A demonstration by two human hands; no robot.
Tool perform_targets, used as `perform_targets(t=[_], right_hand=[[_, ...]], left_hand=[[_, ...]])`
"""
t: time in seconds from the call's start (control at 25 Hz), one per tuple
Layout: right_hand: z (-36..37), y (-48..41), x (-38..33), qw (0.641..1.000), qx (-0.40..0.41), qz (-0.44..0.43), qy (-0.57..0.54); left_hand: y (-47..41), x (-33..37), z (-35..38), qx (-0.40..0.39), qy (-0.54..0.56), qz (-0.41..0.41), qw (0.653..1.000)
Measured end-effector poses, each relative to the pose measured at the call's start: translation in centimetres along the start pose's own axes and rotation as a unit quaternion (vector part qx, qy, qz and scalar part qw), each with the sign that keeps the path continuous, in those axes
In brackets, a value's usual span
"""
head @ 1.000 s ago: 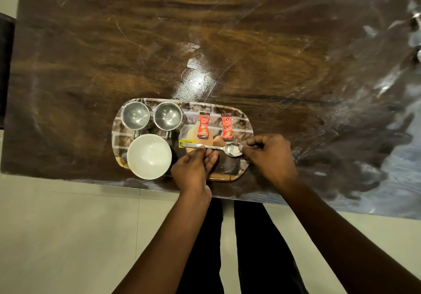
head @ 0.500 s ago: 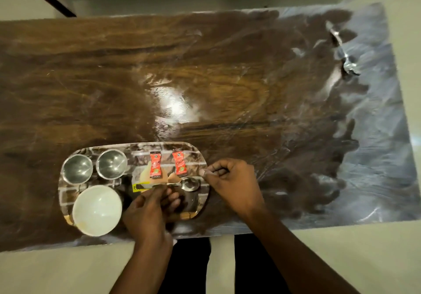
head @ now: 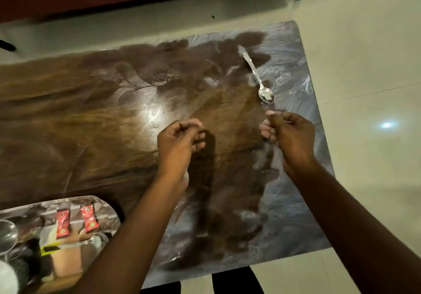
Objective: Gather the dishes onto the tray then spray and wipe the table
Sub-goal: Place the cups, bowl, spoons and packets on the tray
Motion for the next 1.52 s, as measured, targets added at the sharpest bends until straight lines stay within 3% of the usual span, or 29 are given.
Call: perform_targets(t=[0.2, 0.52, 0.76, 0.92, 1.08, 1.28, 1.52], right_hand=[[-0.8, -5.6, -1.0, 0.999, 0.011, 0.027, -0.030], [1.1, -4.9, -2.0, 1.000, -0.001, 0.020, 0.007], [8.1, 5.3, -0.5, 0.995, -0.098, 0.011, 0.027], [13.8, 14.1, 3.9, 0.987, -0.150, 0.046, 0.031], [17.9, 22.0, 9.9, 0.971, -0.206, 0.062, 0.106], [21.9, 27.9, 17.4, 0.941, -0.270, 0.075, 0.190], [23.7, 28.0, 21.5, 0.916, -0.262, 0.046, 0.300]], left_hand=[[-3.3, 1.2, 6.3, -0.030, -0.030, 0.008, 0.999], [-2.6, 0.4, 4.7, -0.014, -0.008, 0.005, 1.000], [1.3, 0.8, -2.8, 0.028, 0.072, 0.024, 0.997], [7.3, 0.4, -11.8, 0.061, 0.102, 0.056, 0.991], [14.3, -3.1, -21.0, 0.105, 0.125, 0.051, 0.985], [19.3, -8.4, -31.0, 0.167, 0.167, -0.005, 0.972], [19.9, -13.5, -34.6, 0.212, 0.174, -0.094, 0.957]])
Point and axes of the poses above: each hand's wrist, its own y-axis away from the middle knuckle, its own z-axis out of the palm, x = y × z, the point moved 7 cm from there along -y, towards the middle knuckle, and after that the axes turned 8 degrees about -x, right-handed, at the moved point
